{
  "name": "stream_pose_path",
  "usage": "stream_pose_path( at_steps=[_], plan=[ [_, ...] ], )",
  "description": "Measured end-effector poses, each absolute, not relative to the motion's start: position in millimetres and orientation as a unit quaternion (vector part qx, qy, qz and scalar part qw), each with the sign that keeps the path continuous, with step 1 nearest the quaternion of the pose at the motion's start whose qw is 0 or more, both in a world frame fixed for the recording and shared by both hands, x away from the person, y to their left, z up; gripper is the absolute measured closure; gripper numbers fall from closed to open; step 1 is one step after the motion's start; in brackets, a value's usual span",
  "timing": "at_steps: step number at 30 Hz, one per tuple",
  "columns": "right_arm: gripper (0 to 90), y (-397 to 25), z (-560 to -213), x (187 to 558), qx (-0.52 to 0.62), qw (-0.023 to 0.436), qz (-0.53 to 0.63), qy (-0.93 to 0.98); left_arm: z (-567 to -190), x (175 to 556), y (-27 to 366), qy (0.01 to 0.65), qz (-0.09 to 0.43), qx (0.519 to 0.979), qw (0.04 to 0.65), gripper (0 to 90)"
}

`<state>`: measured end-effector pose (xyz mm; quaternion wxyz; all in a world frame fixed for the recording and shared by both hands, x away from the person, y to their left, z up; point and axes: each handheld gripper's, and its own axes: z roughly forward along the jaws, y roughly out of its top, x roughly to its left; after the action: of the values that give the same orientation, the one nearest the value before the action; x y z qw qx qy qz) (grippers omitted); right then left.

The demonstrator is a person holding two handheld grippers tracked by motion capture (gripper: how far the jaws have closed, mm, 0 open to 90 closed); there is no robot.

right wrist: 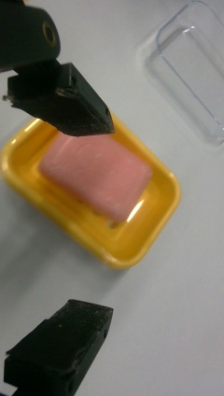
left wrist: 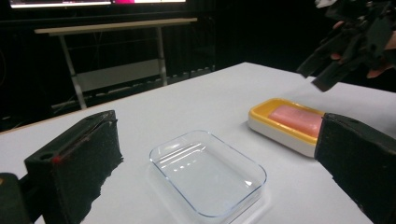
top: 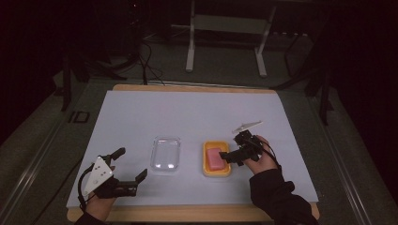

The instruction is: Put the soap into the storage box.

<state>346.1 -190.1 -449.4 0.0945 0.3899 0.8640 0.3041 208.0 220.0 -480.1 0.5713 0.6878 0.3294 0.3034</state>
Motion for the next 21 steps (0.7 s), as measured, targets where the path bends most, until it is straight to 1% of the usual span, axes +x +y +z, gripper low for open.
stream_pose_path(
  at_steps=[9,21],
  plan=[
    [10.8,-232,-453,332,0.395,0.107,0.331,0.850,-481,209,220,0.333,0.305,0.689,0.566,0.7],
    [10.9,-271,-464,315,0.405,0.120,0.341,0.840,-482,210,220,0.332,0.303,0.692,0.564,0.7]
  ],
)
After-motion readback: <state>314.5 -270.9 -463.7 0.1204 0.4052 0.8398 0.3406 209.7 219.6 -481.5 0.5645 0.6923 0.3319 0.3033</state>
